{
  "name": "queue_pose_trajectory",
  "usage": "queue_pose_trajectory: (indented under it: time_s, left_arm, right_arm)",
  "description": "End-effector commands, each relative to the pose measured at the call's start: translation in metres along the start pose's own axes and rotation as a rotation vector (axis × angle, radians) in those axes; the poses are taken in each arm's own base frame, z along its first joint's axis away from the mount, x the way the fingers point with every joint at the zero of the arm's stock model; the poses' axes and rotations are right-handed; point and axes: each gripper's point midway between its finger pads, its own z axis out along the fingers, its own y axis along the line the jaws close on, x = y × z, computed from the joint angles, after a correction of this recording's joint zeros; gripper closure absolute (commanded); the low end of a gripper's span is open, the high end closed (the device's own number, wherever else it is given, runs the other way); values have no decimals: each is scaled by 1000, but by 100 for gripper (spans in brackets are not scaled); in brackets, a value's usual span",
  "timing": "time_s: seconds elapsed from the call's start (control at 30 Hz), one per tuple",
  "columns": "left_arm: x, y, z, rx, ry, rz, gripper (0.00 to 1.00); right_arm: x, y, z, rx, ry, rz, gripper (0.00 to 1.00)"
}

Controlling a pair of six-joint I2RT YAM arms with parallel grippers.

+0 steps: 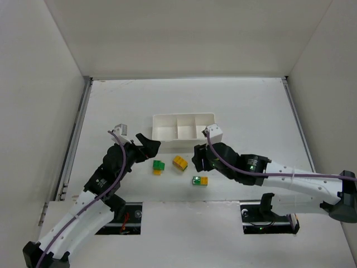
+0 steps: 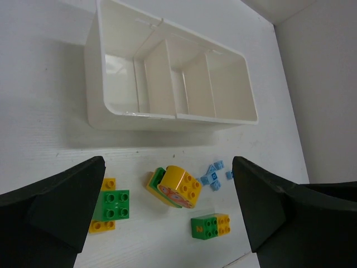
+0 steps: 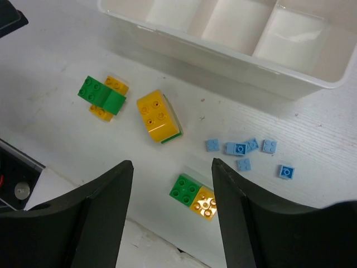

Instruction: Sort the legos into containers by color

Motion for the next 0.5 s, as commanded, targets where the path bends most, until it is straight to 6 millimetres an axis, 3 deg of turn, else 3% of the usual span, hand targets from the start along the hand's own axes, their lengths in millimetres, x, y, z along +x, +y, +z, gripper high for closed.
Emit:
queue_pose_trajectory:
  time_s: [0.0,0.07,0.27,0.37,0.47]
  left_arm:
    - [-24,-19,1,57,-90,-47,0]
    - [-30,-21,3,59,-107,-49,0]
    - [-48,-20,14,44,-212,-73,0]
    - [-60,-21,11,42,-284,-122,0]
    - [-71,-17,7,15,-356,-184,0]
  right_arm:
    - [-6,3,-2,-27,-26,-11,38]
    - [-2,5,-2,-49,-21,-20,46]
    - [3,24,3,-154,-13,-36,80]
    - [5,25,5,-168,-12,-49,84]
    - [12,25,9,-171,4,-70,79]
